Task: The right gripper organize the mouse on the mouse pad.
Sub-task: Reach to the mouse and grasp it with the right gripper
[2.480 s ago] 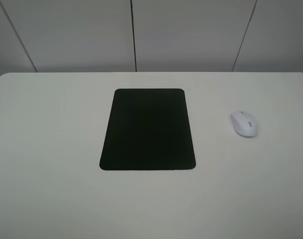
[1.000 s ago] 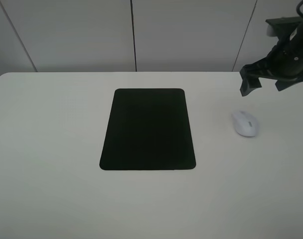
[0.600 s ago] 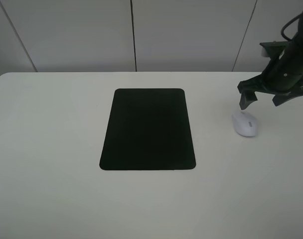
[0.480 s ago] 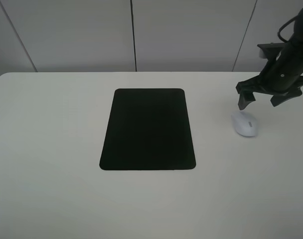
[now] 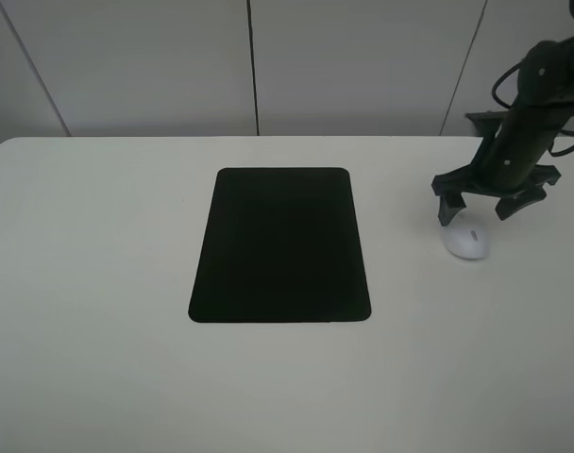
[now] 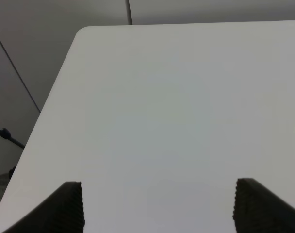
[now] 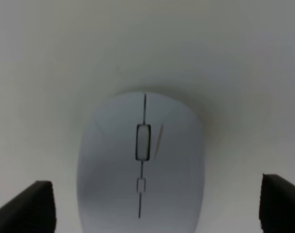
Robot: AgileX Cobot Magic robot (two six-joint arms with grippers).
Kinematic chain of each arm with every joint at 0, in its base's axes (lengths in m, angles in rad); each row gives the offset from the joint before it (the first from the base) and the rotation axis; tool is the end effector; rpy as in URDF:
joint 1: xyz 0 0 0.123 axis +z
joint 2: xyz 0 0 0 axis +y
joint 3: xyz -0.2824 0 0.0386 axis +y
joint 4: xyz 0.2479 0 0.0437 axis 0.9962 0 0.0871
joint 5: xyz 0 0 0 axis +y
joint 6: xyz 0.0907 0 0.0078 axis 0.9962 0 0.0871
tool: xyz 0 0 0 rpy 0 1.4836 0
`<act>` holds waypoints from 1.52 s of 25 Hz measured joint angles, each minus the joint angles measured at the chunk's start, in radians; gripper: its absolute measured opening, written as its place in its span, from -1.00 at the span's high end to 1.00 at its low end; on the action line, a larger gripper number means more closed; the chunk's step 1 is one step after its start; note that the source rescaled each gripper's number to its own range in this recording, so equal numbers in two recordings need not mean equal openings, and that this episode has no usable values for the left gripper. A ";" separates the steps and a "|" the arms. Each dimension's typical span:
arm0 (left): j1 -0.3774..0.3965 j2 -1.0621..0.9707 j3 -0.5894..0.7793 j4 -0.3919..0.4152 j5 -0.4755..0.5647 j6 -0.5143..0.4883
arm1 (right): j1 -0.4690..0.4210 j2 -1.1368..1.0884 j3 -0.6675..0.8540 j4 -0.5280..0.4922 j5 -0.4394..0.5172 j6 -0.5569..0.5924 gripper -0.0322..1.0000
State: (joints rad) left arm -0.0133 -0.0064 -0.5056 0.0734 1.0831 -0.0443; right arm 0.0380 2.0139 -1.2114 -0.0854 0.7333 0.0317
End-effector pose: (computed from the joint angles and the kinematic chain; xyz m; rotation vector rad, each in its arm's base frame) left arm -0.0075 0.0060 0.2771 -0.0367 2.0526 0.0522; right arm 0.3707 0.0089 0.1235 -0.0999 3.0146 -0.0856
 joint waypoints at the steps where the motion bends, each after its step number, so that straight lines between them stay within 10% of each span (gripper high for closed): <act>1: 0.000 0.000 0.000 0.000 0.000 0.000 | 0.000 0.010 0.000 0.000 0.000 0.000 -1.00; 38: 0.000 0.000 0.000 0.000 0.000 0.000 | 0.000 0.075 -0.009 0.007 -0.027 0.052 -1.00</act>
State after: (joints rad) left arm -0.0133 -0.0064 -0.5056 0.0734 1.0831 -0.0443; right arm 0.0380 2.0886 -1.2200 -0.0789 0.7061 0.0840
